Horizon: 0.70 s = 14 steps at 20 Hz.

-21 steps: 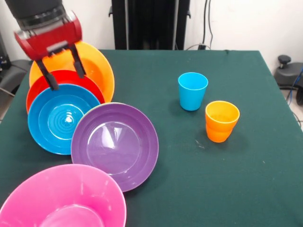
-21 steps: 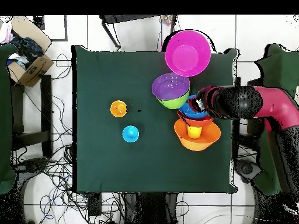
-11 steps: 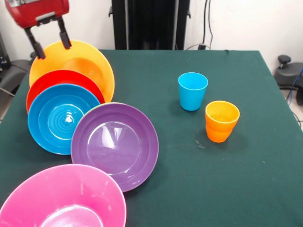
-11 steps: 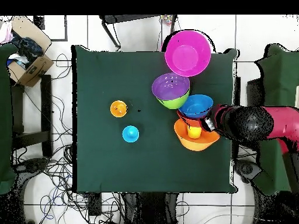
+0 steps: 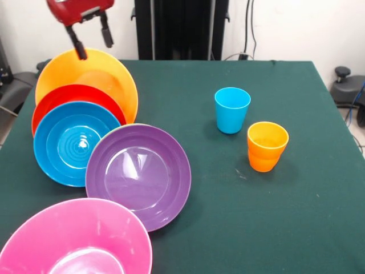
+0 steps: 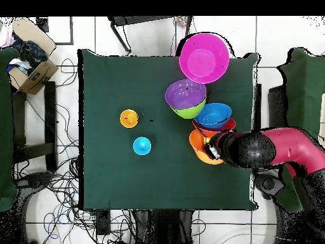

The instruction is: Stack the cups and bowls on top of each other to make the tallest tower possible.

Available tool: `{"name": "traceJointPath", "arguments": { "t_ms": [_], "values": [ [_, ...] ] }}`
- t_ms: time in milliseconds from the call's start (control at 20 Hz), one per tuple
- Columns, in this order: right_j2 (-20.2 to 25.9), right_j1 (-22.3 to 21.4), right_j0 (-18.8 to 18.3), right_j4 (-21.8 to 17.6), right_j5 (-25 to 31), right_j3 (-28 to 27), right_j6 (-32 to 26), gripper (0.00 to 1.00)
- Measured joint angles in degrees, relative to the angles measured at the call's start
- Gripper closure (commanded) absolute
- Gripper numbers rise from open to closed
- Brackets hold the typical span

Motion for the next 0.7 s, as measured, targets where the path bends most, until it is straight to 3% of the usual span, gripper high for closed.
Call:
{"name": "traceJointPath", "arguments": {
  "t_ms": [700],
  "values": [
    [-4.4,6.3,3.3,-2.5,-2.9,0.8,0.0,0.00]
  ]
}}
